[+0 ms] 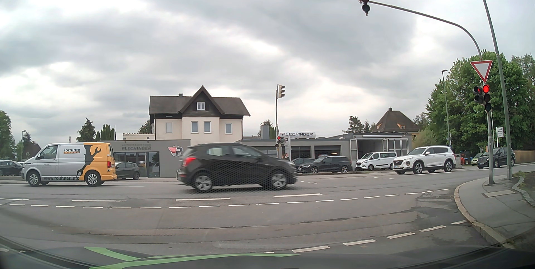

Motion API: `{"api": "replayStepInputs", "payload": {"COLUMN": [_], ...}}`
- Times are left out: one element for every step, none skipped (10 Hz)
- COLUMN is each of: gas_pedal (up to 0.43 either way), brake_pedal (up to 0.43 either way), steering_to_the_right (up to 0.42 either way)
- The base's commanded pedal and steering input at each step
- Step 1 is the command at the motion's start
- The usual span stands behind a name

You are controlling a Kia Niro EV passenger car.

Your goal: Follow the waypoints while adhering to traffic rules and regulations

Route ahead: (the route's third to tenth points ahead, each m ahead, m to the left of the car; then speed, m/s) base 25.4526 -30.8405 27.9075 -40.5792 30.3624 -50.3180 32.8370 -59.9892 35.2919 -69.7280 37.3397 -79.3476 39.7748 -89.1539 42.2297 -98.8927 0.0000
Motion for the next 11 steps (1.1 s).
{"api": "replayStepInputs", "payload": {"gas_pedal": [0.000,0.000,0.000,0.000,0.000,0.000,0.000,0.000,0.000,0.000,0.000], "brake_pedal": [0.287,0.287,0.287,0.280,0.287,0.280,0.287,0.280,0.287,0.287,0.287], "steering_to_the_right": [0.101,0.101,0.101,0.101,0.101,0.101,0.101,0.101,0.101,0.101,0.101]}}
